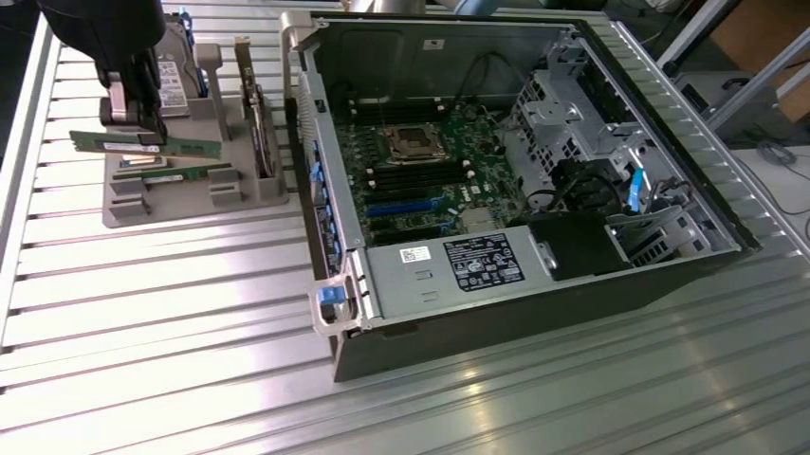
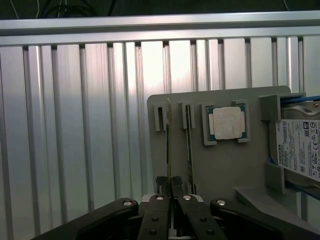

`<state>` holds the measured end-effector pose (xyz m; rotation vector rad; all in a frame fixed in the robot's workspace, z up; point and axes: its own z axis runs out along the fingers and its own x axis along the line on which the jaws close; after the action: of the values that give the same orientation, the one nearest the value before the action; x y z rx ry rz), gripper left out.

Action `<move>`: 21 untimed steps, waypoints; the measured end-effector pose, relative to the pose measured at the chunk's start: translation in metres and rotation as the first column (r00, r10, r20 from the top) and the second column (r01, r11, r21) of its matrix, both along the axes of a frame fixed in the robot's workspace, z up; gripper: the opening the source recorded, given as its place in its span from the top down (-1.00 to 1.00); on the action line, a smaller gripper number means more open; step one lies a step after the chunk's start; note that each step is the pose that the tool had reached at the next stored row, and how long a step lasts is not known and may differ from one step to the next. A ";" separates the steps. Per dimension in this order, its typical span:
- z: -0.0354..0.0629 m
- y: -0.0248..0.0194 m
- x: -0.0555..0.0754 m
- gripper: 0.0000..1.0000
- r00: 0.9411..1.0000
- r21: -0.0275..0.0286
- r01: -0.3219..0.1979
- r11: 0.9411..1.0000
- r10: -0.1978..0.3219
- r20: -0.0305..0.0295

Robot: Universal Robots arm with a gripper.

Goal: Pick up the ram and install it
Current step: 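Pick up the ram and move it above insertion slot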

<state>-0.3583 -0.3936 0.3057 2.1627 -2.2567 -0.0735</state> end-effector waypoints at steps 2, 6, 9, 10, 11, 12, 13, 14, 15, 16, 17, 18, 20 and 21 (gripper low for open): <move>0.0012 0.0000 0.000 0.73 1.000 0.000 0.000 1.000 0.000 0.000; 0.0032 0.0000 0.000 0.73 1.000 0.000 0.000 1.000 0.000 0.000; 0.0047 0.0000 0.000 0.73 1.000 0.000 0.000 1.000 0.000 0.000; 0.0050 0.0000 0.000 0.73 1.000 0.000 0.000 1.000 0.000 0.000; 0.0054 0.0000 0.000 0.73 1.000 0.000 0.000 1.000 0.000 0.000; 0.0057 0.0000 0.000 0.73 1.000 0.000 0.000 1.000 0.000 0.000; 0.0059 0.0000 0.000 0.73 1.000 0.000 0.000 1.000 0.000 0.000; 0.0061 0.0000 0.000 0.73 1.000 0.000 0.000 1.000 0.000 0.000; 0.0061 0.0000 0.000 0.73 1.000 0.000 0.000 1.000 0.000 0.000; 0.0062 0.0000 0.000 0.73 1.000 0.000 0.000 1.000 0.000 0.000; 0.0062 0.0000 0.000 0.73 1.000 0.000 0.000 1.000 0.000 0.000; 0.0063 0.0000 0.000 0.73 1.000 0.000 0.000 1.000 0.000 0.000; 0.0063 0.0000 0.000 0.73 1.000 0.000 0.000 1.000 0.000 0.000; 0.0064 0.0000 0.000 0.73 1.000 0.000 0.000 1.000 0.000 0.000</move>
<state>-0.3583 -0.3936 0.3121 2.1628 -2.2567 -0.0734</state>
